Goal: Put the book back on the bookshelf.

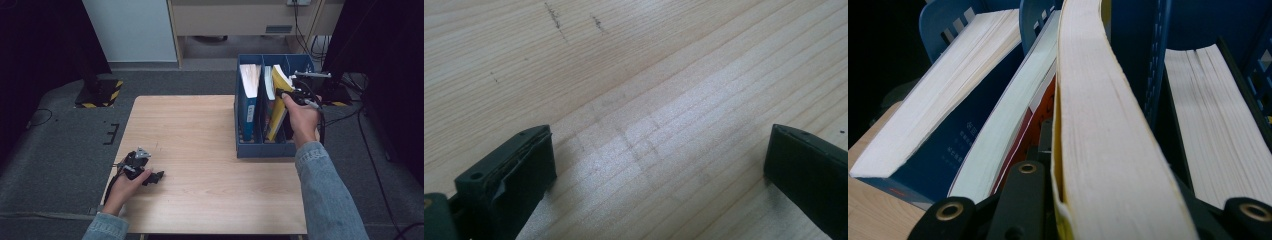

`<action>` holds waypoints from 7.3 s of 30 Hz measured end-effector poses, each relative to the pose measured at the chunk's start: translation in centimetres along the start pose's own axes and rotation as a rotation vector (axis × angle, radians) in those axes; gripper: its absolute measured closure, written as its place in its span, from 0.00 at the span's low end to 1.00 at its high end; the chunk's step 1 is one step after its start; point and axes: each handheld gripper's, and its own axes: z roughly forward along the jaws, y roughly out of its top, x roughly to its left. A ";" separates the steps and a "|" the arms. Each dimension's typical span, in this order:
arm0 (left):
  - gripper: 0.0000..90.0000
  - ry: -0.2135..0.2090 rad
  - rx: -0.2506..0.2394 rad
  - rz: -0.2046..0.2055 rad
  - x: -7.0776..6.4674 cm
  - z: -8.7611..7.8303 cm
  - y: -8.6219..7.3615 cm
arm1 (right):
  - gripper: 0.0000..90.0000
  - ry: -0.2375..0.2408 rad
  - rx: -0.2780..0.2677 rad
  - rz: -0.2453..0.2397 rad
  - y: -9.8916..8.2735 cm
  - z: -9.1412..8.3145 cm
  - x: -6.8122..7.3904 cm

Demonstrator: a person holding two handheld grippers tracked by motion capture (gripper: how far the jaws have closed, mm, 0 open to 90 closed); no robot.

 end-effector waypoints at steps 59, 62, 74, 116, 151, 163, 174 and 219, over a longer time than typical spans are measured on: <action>0.00 -0.001 0.000 -0.004 0.0 0.0 0.0 | 0.83 -0.012 0.068 0.015 -2.6 2.8 -1.0; 0.00 -0.001 0.000 -0.004 0.0 0.0 0.0 | 0.83 -0.009 0.069 0.019 -2.6 2.8 -1.0; 0.00 -0.001 -0.001 -0.004 0.0 0.0 0.0 | 0.81 0.001 0.109 0.061 -2.3 2.5 -1.5; 0.00 0.000 -0.002 -0.002 0.0 0.0 0.0 | 0.83 0.002 0.162 0.038 -0.1 1.7 -1.5; 0.00 -0.001 -0.003 0.004 0.0 0.1 0.1 | 0.83 -0.030 0.092 0.054 1.0 4.3 -1.8; 0.00 0.000 -0.006 0.003 0.0 0.1 0.1 | 0.83 -0.040 0.079 0.054 0.9 4.7 -1.8; 0.00 -0.001 -0.006 0.004 0.0 0.1 0.1 | 0.83 -0.046 0.076 0.043 0.8 5.0 -1.7; 0.00 0.000 -0.006 0.004 0.0 0.1 0.1 | 0.72 -0.006 0.084 0.033 0.2 4.5 -1.4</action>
